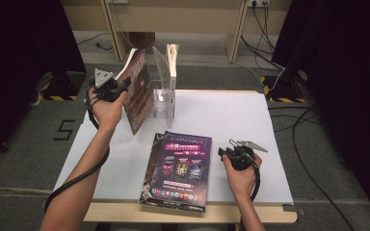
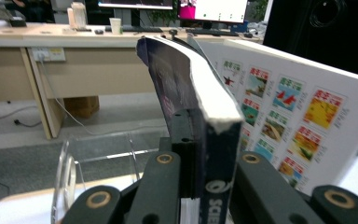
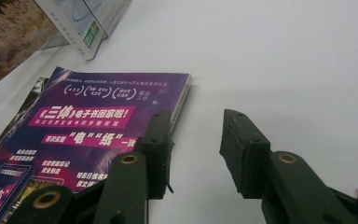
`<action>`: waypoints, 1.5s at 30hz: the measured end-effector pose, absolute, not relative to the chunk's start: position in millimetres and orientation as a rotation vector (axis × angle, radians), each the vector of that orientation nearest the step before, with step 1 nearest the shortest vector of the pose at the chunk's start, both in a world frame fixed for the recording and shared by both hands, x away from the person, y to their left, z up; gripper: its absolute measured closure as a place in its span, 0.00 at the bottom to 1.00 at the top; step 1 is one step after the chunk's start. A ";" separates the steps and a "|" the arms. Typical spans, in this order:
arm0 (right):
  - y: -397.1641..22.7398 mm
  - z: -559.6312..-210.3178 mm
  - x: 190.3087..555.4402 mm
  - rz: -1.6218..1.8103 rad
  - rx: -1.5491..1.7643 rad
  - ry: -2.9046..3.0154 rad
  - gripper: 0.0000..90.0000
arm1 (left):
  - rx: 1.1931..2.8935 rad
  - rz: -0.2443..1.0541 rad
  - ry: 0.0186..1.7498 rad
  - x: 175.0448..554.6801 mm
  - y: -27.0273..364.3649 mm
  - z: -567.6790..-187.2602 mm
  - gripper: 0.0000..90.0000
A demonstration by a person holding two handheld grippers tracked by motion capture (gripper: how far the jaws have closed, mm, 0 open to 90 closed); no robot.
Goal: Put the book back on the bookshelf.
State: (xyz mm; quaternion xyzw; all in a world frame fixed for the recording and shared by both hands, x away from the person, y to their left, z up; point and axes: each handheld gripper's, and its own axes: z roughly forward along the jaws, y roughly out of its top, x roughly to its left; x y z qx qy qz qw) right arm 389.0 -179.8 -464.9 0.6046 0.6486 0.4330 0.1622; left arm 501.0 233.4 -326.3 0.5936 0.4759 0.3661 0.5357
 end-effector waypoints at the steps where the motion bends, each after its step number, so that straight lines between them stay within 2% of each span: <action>1: -180.0 -464.7 388.9 1.231 1.723 1.852 0.70 | 1.406 0.882 1.130 503.0 233.9 -326.2 0.93; 15: -181.1 -465.0 389.5 1.237 1.718 1.850 0.70 | 1.352 0.975 1.126 525.5 229.3 -332.6 0.93; 31: -182.5 -464.7 389.3 1.236 1.725 1.846 0.70 | 1.376 1.037 1.106 544.6 219.0 -353.0 0.93; 38: -181.9 -465.1 389.4 1.236 1.727 1.848 0.70 | 1.392 1.023 1.105 543.3 220.6 -352.2 0.92; 45: -181.5 -465.3 389.4 1.234 1.726 1.850 0.70 | 1.403 0.927 1.152 544.2 221.5 -349.9 0.87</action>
